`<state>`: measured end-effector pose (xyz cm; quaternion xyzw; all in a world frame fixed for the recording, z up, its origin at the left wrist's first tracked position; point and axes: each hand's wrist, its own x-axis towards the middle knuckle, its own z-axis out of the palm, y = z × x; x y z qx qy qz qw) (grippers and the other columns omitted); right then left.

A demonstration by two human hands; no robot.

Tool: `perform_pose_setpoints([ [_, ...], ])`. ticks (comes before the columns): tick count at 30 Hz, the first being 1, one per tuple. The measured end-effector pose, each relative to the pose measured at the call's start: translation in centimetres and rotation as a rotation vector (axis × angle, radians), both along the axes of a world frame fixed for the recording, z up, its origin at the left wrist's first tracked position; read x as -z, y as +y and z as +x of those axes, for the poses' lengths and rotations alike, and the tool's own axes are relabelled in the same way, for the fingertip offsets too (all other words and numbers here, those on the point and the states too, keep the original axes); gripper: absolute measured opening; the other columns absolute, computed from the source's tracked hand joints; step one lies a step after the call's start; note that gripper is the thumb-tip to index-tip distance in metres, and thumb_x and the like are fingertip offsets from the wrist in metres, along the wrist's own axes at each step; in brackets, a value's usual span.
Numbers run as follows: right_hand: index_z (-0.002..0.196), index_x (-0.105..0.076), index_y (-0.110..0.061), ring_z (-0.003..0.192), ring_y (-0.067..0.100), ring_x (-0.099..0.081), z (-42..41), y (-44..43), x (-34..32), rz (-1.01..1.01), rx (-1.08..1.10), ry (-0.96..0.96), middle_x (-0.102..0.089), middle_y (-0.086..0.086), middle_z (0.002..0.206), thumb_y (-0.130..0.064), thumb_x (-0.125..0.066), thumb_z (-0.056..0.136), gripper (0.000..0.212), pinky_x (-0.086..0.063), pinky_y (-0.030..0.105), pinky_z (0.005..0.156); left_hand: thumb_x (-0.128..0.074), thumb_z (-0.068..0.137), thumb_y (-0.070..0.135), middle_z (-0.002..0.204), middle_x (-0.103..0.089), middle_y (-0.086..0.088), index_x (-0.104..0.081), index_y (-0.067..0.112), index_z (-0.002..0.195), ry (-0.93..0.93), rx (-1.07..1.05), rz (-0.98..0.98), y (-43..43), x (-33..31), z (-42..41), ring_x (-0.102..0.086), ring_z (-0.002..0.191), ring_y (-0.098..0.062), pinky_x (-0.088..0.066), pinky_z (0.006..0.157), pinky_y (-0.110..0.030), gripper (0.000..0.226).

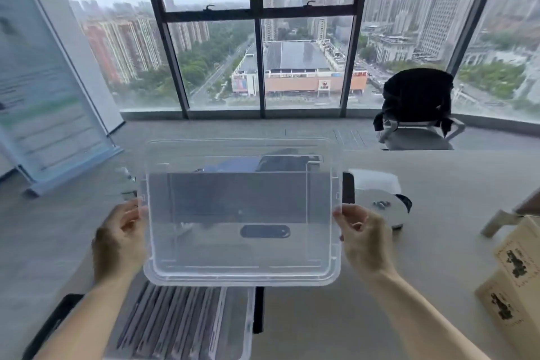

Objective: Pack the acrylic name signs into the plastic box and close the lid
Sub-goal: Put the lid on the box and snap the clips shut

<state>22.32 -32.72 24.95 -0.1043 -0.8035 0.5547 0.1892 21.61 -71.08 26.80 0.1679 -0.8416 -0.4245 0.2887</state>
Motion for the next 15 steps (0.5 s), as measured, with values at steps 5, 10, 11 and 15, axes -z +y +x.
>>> perform_pose_setpoints([
  [5, 0.099, -0.074, -0.016, 0.066, 0.017, -0.077, 2.0, -9.2, 0.2, -0.116, -0.059, 0.058, -0.077, -0.005, 0.077, -0.027, -0.066, 0.094, 0.014, -0.063, 0.033, 0.068, -0.067, 0.096, 0.011, 0.110, -0.077, -0.013, -0.069, 0.012, 0.123, -0.003, 0.001, 0.032, -10.3, 1.5, 1.2, -0.071, 0.096, -0.027, -0.056, 0.093, -0.043, 0.027],
  [10, 0.098, -0.075, -0.011, 0.081, 0.021, -0.078, 3.0, -14.7, 1.1, -0.291, -0.073, 0.059, -0.078, 0.004, 0.091, -0.023, -0.052, 0.102, 0.026, -0.061, 0.022, 0.075, -0.068, 0.095, 0.012, 0.102, -0.078, -0.009, -0.074, 0.020, 0.108, -0.004, 0.006, 0.080, -15.6, 1.9, 3.0, -0.075, 0.092, -0.030, -0.060, 0.090, -0.047, 0.017],
  [11, 0.095, -0.075, -0.014, 0.083, 0.022, -0.078, 3.1, -15.4, 0.9, -0.348, -0.072, 0.039, -0.079, 0.006, 0.091, -0.025, -0.048, 0.104, 0.031, -0.061, 0.023, 0.079, -0.069, 0.094, 0.012, 0.099, -0.078, -0.006, -0.073, 0.027, 0.103, -0.013, 0.022, 0.101, -16.6, 2.3, 3.0, -0.076, 0.090, -0.031, -0.060, 0.089, -0.050, 0.017],
  [15, 0.092, -0.071, -0.005, 0.079, 0.027, -0.078, 2.4, -16.6, -0.4, -0.539, -0.042, -0.060, -0.078, 0.017, 0.084, -0.035, -0.044, 0.105, 0.042, -0.061, 0.035, 0.086, -0.074, 0.084, 0.024, 0.091, -0.080, -0.001, -0.073, 0.031, 0.086, -0.051, 0.027, 0.239, -19.6, 3.7, 2.4, -0.078, 0.090, -0.025, -0.060, 0.089, -0.052, 0.008],
])
